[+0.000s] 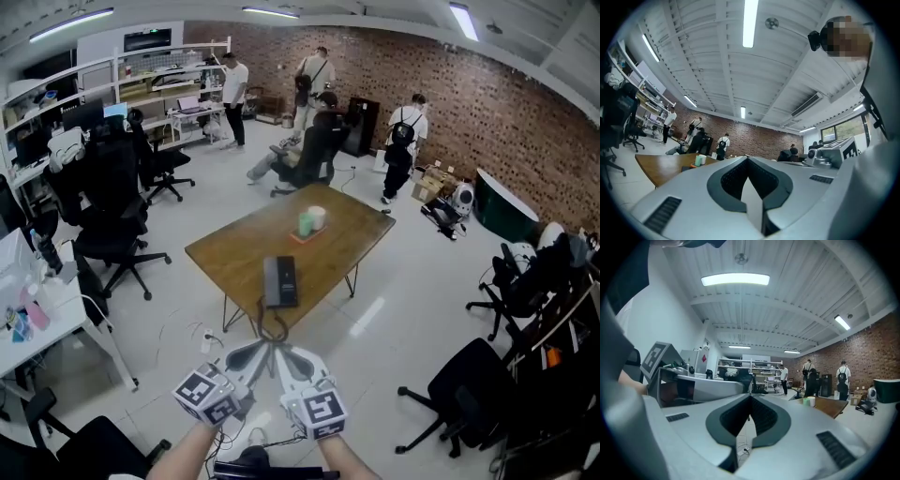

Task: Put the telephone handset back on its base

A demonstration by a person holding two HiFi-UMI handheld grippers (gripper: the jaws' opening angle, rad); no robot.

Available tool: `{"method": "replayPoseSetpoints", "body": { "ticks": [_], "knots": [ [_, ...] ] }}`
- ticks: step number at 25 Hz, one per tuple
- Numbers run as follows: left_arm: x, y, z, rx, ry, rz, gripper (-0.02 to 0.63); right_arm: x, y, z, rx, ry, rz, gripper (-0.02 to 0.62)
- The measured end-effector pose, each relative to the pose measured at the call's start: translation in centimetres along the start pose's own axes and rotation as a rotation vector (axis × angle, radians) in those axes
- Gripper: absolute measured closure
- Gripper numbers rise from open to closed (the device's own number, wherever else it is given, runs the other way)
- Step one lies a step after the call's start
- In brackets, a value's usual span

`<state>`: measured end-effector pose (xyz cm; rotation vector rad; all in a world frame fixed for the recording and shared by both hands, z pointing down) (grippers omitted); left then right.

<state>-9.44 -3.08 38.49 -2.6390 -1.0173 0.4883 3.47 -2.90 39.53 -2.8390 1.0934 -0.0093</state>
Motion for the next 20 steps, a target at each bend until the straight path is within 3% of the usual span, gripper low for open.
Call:
{"method": "replayPoseSetpoints", "body": {
  "ticks": [8,20],
  "knots": [
    [3.3,-1.1,0.5,0.005,0.027,0.011,0.604,-1.0,-2.7,0.9,0.02,-0.029,-0.005,0.592],
    [4.2,-1.3,-0.1,-0.018,0.006,0.041,0.604,-0.8,-3.9,1.1,0.007,-0.018,0.003,0.592]
  ]
}}
Point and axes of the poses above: the fingertips, and each gripper's own axes: y forward along the fingers, x to its right, z out of its top, the point moved 8 cm from there along -y, backward along the fingers, and after that the axes turned 8 degrees about x, right-handed, at the moved point
